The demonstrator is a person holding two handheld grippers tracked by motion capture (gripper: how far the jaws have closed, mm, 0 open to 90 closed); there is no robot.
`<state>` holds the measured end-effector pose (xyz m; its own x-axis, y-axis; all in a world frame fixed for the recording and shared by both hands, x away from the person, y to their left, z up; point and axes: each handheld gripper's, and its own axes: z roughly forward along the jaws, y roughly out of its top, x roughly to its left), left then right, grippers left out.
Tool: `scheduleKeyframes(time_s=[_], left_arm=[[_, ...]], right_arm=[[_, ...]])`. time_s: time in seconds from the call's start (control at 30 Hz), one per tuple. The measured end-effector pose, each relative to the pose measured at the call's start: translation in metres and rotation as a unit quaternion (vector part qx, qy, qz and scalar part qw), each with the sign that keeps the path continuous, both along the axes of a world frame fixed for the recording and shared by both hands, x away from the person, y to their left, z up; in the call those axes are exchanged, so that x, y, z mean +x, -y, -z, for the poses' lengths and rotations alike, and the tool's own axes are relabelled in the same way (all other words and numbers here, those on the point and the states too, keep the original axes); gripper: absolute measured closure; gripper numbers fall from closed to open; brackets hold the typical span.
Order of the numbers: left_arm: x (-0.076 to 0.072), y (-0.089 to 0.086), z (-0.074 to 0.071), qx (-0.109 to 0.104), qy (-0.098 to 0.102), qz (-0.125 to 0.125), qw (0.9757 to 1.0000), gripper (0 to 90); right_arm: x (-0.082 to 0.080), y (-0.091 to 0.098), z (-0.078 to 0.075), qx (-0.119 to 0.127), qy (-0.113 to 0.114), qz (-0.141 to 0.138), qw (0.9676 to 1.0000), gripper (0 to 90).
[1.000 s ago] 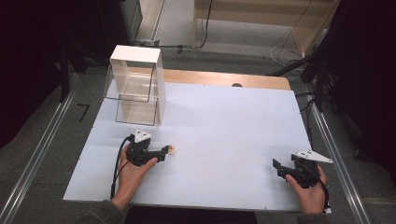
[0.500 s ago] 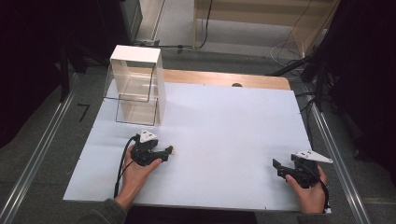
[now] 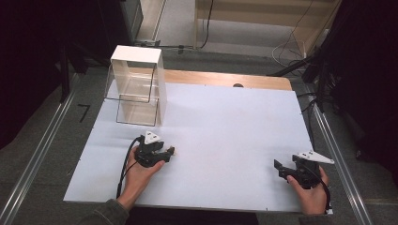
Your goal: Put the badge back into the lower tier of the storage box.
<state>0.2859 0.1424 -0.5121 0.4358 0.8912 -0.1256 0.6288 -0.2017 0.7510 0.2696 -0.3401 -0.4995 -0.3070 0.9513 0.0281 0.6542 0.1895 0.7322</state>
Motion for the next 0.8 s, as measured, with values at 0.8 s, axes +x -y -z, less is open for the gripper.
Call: scheduleKeyframes(time_s=[0.8], left_arm=[[-0.009,0.013,-0.004,0.02,0.029,0.005,0.9994,73.3]], right_arm=[[0.0,0.0,0.0,-0.001,0.0,0.0,1.0,20.1]])
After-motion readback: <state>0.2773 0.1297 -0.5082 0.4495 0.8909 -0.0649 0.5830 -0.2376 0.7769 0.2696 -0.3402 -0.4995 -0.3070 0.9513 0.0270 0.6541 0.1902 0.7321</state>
